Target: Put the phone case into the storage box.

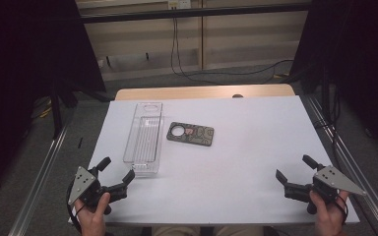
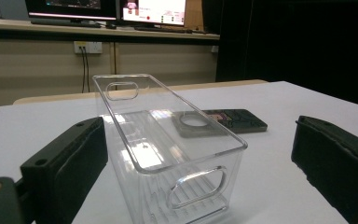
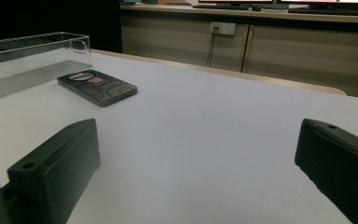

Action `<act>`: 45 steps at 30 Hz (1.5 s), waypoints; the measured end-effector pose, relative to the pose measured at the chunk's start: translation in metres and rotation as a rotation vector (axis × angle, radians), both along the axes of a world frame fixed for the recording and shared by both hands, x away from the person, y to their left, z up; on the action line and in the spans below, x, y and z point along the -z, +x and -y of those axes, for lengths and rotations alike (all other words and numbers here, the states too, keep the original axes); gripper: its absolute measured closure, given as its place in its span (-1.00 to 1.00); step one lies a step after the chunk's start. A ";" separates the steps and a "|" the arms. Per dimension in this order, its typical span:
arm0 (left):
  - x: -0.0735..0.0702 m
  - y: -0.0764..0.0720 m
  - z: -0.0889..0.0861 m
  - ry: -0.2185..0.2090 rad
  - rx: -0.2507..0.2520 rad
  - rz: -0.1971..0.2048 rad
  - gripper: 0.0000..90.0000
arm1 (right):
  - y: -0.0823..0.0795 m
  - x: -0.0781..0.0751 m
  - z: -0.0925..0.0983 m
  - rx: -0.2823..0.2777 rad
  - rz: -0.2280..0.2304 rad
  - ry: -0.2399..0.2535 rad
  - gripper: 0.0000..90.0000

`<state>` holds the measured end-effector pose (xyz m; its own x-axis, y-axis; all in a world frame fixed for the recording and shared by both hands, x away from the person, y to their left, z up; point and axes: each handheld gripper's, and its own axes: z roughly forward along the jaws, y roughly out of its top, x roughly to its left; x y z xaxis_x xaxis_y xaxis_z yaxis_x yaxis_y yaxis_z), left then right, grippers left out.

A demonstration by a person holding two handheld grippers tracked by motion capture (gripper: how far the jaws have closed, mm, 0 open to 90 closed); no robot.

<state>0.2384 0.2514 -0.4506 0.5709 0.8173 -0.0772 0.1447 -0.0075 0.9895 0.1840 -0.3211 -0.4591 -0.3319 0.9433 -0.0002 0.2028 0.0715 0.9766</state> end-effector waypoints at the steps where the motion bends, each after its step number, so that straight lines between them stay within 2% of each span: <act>1: 0.000 0.000 0.001 -0.008 0.009 -0.003 -0.92 | 0.000 0.000 0.001 -0.001 -0.007 -0.004 -1.00; 2: 0.000 0.001 0.001 -0.004 -0.008 -0.004 -0.92 | 0.000 0.000 0.001 -0.002 -0.011 -0.001 -1.00; 8: 0.000 0.002 0.001 -0.001 -0.001 -0.010 -0.92 | 0.001 0.001 0.001 -0.016 -0.026 0.002 -1.00; 9: 0.000 0.003 0.002 -0.014 0.005 -0.011 -0.92 | 0.002 0.002 0.001 -0.009 -0.031 0.011 -1.00; 14: 0.001 0.004 0.003 -0.008 0.002 -0.016 -0.92 | 0.005 0.005 0.000 0.009 -0.049 0.038 -0.99; 17: 0.001 0.002 0.003 -0.012 0.004 -0.014 -0.92 | 0.005 0.005 -0.002 -0.015 -0.063 0.027 -1.00; 18: 0.001 0.002 0.002 -0.001 0.002 -0.014 -0.92 | 0.004 0.005 -0.003 -0.021 -0.060 0.024 -1.00; 21: 0.001 0.001 0.000 -0.002 0.001 -0.011 -0.92 | 0.004 0.004 -0.006 -0.057 -0.058 0.006 -1.00; 23: 0.000 0.000 0.000 -0.010 0.004 -0.011 -0.92 | 0.005 0.005 -0.007 -0.061 -0.054 0.003 -1.00; 31: -0.001 -0.003 0.000 -0.021 0.010 -0.002 -0.92 | 0.012 0.004 -0.020 -0.109 -0.084 -0.009 -1.00; 34: 0.000 -0.003 0.001 -0.011 0.014 -0.007 -0.92 | 0.016 0.004 -0.024 -0.139 -0.102 -0.011 -1.00; 37: 0.000 -0.003 0.002 -0.014 0.011 -0.009 -0.92 | 0.019 0.003 -0.027 -0.163 -0.099 -0.028 -0.99; 40: -0.001 -0.004 0.002 -0.007 0.016 -0.015 -0.92 | 0.021 0.003 -0.030 -0.191 -0.124 -0.024 -1.00; 43: -0.001 -0.004 0.002 -0.008 0.015 -0.016 -0.92 | 0.024 0.003 -0.031 -0.197 -0.122 -0.044 -0.98; 45: -0.001 -0.004 0.003 -0.009 0.015 -0.011 -0.92 | 0.025 0.002 -0.032 -0.201 -0.128 -0.038 -0.98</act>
<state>0.2339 0.2484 -0.4496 0.5824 0.8078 -0.0909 0.1559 -0.0013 0.9878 0.2092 -0.2888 -0.4615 -0.5123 0.8586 0.0191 0.3023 0.1594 0.9398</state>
